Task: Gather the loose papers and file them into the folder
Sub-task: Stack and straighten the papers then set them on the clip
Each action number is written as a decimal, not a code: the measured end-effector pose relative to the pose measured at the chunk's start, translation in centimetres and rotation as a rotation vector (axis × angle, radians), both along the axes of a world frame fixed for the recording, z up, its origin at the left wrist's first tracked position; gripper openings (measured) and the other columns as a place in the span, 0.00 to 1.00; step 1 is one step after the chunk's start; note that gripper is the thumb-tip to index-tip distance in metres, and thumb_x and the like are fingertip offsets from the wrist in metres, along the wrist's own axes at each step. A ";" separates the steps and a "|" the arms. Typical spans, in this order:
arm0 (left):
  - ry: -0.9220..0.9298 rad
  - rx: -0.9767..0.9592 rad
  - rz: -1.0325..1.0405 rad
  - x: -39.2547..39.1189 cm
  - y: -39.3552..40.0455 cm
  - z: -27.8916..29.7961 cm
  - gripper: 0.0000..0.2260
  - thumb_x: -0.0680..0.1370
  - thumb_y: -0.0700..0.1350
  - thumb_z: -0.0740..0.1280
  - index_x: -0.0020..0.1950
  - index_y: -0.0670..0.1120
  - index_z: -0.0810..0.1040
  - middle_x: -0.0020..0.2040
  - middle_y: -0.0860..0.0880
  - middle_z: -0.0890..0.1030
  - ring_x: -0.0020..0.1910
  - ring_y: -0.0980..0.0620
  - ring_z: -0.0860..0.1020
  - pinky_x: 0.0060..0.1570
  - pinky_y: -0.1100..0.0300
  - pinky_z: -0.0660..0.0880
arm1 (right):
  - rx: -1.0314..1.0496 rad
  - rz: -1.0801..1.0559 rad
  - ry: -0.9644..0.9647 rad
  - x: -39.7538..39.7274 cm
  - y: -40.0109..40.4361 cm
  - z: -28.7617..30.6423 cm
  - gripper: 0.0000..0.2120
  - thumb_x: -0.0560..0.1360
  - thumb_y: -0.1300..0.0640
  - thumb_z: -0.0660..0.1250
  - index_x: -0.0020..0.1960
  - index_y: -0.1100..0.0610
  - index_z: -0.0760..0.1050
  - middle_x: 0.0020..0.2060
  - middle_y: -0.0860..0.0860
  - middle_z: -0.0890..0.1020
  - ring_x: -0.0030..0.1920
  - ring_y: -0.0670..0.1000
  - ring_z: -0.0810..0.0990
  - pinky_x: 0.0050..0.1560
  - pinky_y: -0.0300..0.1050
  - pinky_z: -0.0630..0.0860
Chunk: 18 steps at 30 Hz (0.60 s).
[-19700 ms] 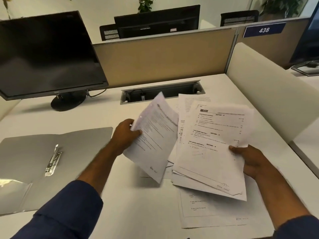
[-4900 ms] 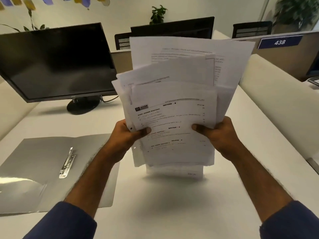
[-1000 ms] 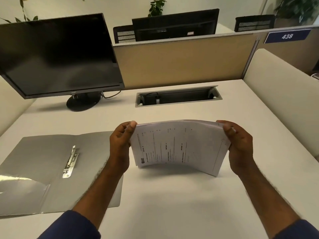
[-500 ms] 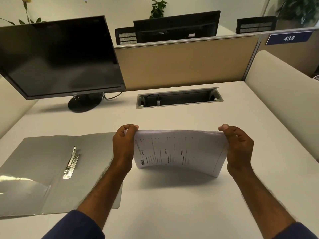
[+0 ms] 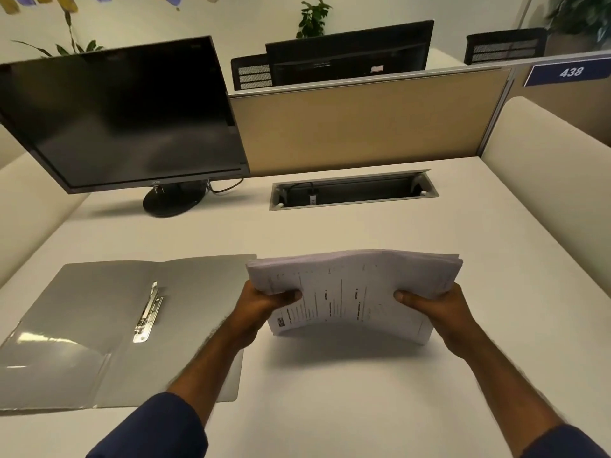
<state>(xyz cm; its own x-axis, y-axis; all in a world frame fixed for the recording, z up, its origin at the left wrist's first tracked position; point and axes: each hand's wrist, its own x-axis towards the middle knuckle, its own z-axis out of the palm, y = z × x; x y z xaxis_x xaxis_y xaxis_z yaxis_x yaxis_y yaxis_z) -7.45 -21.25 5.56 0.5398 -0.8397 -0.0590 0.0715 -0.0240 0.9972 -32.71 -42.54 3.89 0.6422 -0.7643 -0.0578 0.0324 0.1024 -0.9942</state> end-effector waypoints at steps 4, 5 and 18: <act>0.008 -0.023 0.099 -1.2 -0.8 0.2 0.16 0.69 0.42 0.75 0.57 0.53 0.84 0.54 0.43 0.85 0.53 0.40 0.83 0.48 0.46 0.82 | -0.057 -0.154 0.043 0.7 1.1 0.3 0.17 0.58 0.51 0.80 0.46 0.50 0.83 0.43 0.49 0.87 0.43 0.49 0.86 0.41 0.46 0.83; 0.000 -0.052 0.127 -1.4 -0.9 0.4 0.16 0.69 0.44 0.76 0.56 0.53 0.84 0.53 0.44 0.85 0.53 0.41 0.83 0.48 0.47 0.82 | -0.082 -0.177 0.014 0.8 1.4 0.5 0.15 0.59 0.50 0.81 0.45 0.48 0.84 0.42 0.47 0.87 0.42 0.48 0.86 0.40 0.43 0.83; 0.047 -0.117 0.301 -3.4 -1.3 -2.9 0.18 0.66 0.44 0.78 0.55 0.52 0.84 0.50 0.48 0.86 0.51 0.47 0.83 0.46 0.49 0.83 | -0.184 -0.404 0.123 1.1 3.3 -2.6 0.13 0.68 0.53 0.78 0.35 0.58 0.77 0.25 0.44 0.79 0.26 0.43 0.74 0.27 0.34 0.71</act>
